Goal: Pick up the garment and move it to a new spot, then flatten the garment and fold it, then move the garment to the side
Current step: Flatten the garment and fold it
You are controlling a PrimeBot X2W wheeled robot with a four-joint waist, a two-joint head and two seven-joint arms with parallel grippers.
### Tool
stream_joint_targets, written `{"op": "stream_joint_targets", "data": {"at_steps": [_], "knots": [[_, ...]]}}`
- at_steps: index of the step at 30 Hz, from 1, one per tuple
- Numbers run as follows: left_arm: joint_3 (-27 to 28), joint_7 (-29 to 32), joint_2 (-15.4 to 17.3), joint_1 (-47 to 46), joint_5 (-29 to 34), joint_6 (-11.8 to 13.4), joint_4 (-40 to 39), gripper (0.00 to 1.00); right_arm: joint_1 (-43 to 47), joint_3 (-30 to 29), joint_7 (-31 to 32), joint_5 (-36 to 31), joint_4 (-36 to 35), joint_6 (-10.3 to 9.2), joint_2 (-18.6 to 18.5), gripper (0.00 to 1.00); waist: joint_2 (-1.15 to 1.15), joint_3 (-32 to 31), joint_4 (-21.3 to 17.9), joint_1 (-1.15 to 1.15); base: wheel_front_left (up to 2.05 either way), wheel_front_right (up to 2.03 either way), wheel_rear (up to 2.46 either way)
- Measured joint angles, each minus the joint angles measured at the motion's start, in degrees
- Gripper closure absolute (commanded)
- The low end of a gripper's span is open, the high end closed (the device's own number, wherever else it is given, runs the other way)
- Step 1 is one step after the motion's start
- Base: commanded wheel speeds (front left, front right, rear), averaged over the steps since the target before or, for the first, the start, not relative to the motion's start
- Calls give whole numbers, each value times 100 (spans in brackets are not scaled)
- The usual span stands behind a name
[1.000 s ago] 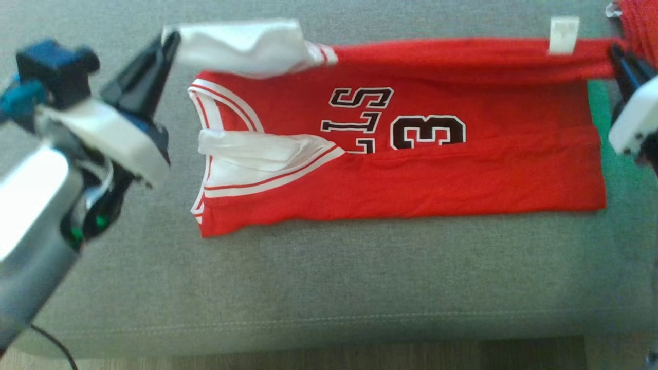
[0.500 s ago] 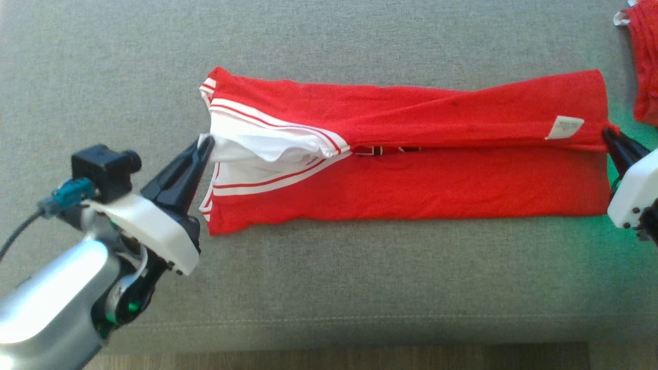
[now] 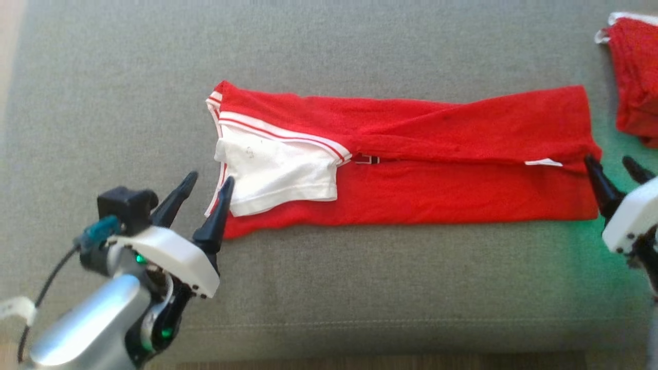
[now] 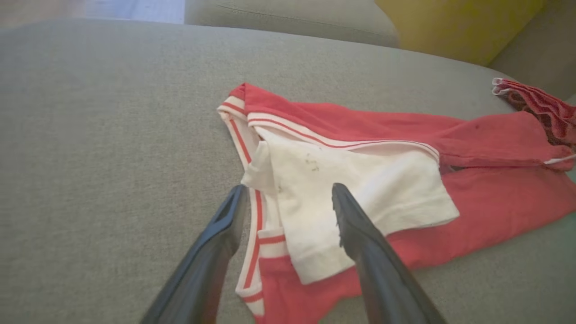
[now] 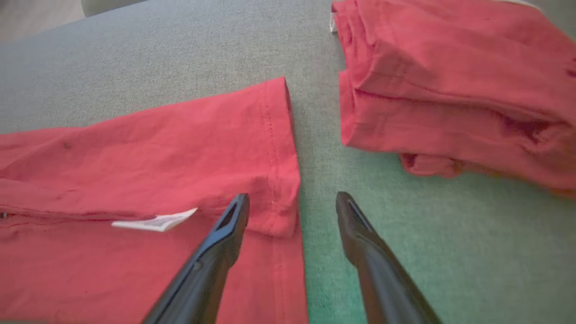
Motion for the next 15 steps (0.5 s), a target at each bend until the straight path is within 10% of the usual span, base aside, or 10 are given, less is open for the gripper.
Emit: {"op": "stream_joint_targets", "data": {"at_steps": [7,15], "knots": [[550,-114,-372,713,555,898,-326,0,421,-433,-308,103,-140,0,495,0,0,-354,-25,0,0,0,0],[857,-119,-1032,1482,1561,1105,-705,0,112,-786,-693,-82,608,0,689,0,0,-585,39,0,0,0,0]]}}
